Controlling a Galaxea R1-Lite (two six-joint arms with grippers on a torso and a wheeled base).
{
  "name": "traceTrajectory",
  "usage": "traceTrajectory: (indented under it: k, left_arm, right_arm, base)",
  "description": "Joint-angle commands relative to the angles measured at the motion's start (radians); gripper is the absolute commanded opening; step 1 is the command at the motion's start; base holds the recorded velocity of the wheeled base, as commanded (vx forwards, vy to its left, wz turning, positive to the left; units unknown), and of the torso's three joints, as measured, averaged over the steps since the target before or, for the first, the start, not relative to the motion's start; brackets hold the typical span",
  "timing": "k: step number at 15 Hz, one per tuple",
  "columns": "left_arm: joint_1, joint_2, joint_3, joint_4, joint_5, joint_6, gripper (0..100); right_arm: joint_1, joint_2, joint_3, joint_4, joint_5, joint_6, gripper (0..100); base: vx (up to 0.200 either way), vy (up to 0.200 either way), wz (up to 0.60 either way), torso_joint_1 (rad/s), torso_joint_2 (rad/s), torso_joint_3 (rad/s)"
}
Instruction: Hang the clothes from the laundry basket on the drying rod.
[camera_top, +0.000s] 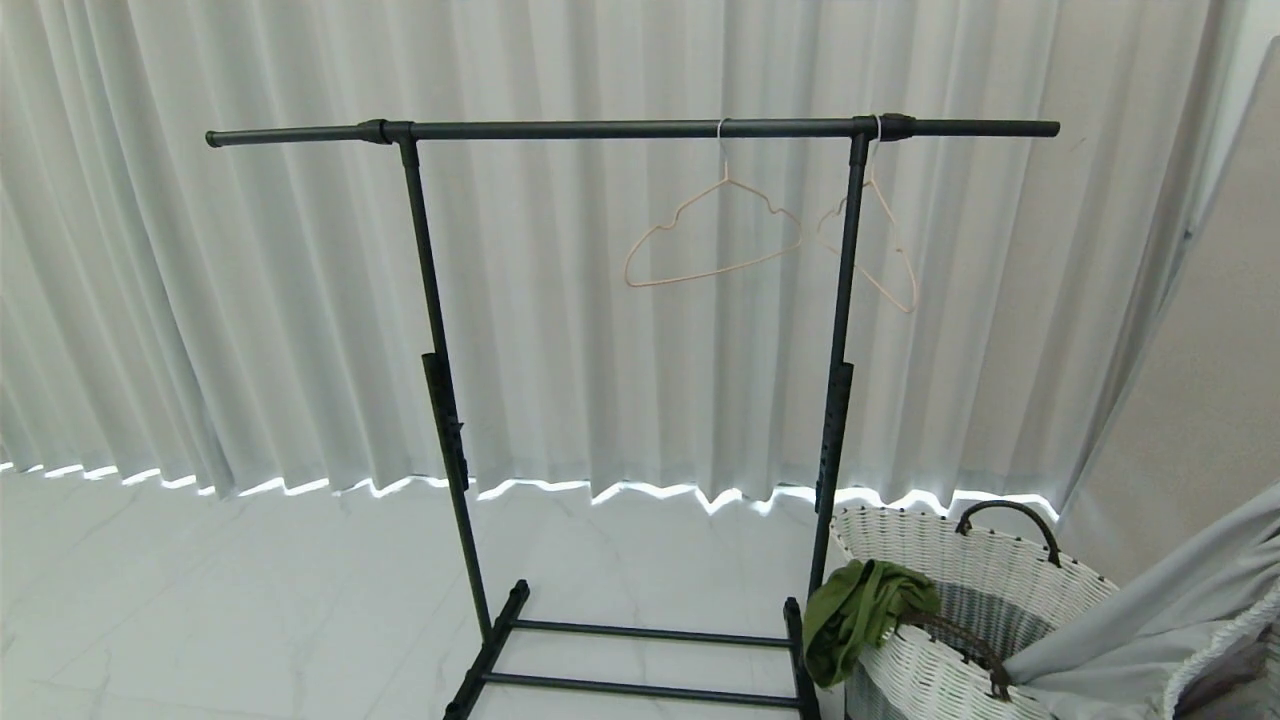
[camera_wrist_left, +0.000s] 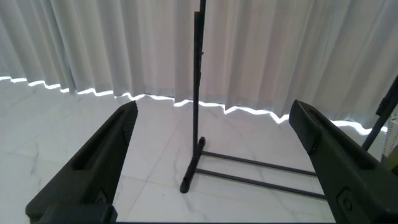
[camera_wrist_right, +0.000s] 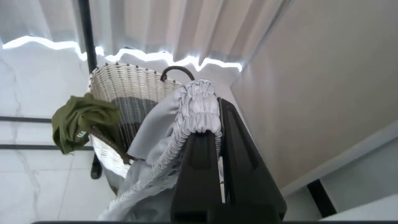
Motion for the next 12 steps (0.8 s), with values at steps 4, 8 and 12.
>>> traceTrajectory:
  k: [4,8,12]
  left_arm:
    - [0.001,0.002,0.000,0.000,0.000,0.000,100]
    - [0.001,0.000,0.000,0.000,0.000,0.001,100]
    - [0.001,0.000,0.000,0.000,0.000,0.001,100]
  right_arm:
    - [0.011,-0.018,0.027,-0.001,0.000,-0.003,0]
    - [0.018,-0.012,0.029,-0.001,0.000,-0.003,0]
    - [0.024,-0.008,0.031,-0.001,0.002,-0.003,0]
  base:
    - [0.000,0.000,0.00,0.000,0.00,0.000]
    - [0.000,0.100,0.00,0.001,0.00,0.004]
    - [0.000,0.200,0.00,0.002,0.00,-0.004]
